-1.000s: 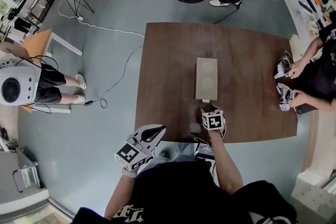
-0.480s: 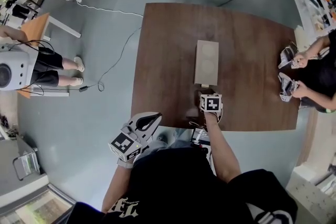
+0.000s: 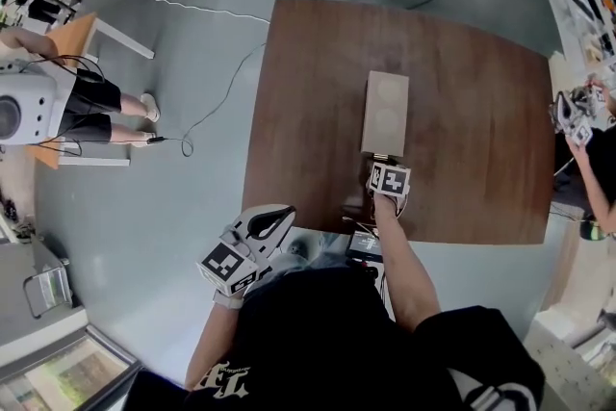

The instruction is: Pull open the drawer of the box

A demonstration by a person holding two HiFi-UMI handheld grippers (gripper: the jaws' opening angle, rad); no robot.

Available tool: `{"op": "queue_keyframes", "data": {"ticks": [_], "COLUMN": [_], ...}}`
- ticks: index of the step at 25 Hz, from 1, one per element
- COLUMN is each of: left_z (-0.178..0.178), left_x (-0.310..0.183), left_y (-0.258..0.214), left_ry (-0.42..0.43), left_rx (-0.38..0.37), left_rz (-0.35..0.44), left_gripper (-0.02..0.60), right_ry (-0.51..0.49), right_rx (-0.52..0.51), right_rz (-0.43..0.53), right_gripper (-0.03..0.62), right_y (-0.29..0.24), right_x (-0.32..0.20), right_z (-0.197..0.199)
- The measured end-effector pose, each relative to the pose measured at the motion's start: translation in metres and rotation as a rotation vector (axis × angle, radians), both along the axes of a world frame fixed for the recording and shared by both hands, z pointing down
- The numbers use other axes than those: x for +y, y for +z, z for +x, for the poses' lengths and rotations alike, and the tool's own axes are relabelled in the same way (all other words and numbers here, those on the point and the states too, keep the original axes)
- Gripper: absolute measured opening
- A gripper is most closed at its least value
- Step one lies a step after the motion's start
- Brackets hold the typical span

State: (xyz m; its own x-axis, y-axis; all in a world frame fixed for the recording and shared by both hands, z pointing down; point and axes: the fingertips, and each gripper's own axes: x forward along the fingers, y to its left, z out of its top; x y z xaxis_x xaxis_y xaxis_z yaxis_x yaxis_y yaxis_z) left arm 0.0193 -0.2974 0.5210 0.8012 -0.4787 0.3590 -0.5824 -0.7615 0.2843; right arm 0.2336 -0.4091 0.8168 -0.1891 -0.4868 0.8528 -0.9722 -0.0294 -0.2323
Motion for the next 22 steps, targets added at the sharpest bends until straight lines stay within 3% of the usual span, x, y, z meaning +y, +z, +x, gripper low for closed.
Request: {"op": "queue_keyframes", "data": {"ticks": [9, 22], "left_z": [-0.005, -0.008], "left_x": [0.003, 0.017], "left_y": [0.002, 0.001], "left_ry": [-0.016, -0.036], "left_rx": [-0.009, -0.013], "left_rz": [-0.008, -0.005], "left_gripper": [0.004, 0.005], "right_ry": [0.117, 0.07], "right_rx": [-0.046, -0.007], "right_rz": [-0.037, -0.072], "right_gripper": [0.232, 0.201], "right_y": [0.009, 0.012], "right_x": [-0.006, -0.009], "right_z": [0.009, 0.002]}}
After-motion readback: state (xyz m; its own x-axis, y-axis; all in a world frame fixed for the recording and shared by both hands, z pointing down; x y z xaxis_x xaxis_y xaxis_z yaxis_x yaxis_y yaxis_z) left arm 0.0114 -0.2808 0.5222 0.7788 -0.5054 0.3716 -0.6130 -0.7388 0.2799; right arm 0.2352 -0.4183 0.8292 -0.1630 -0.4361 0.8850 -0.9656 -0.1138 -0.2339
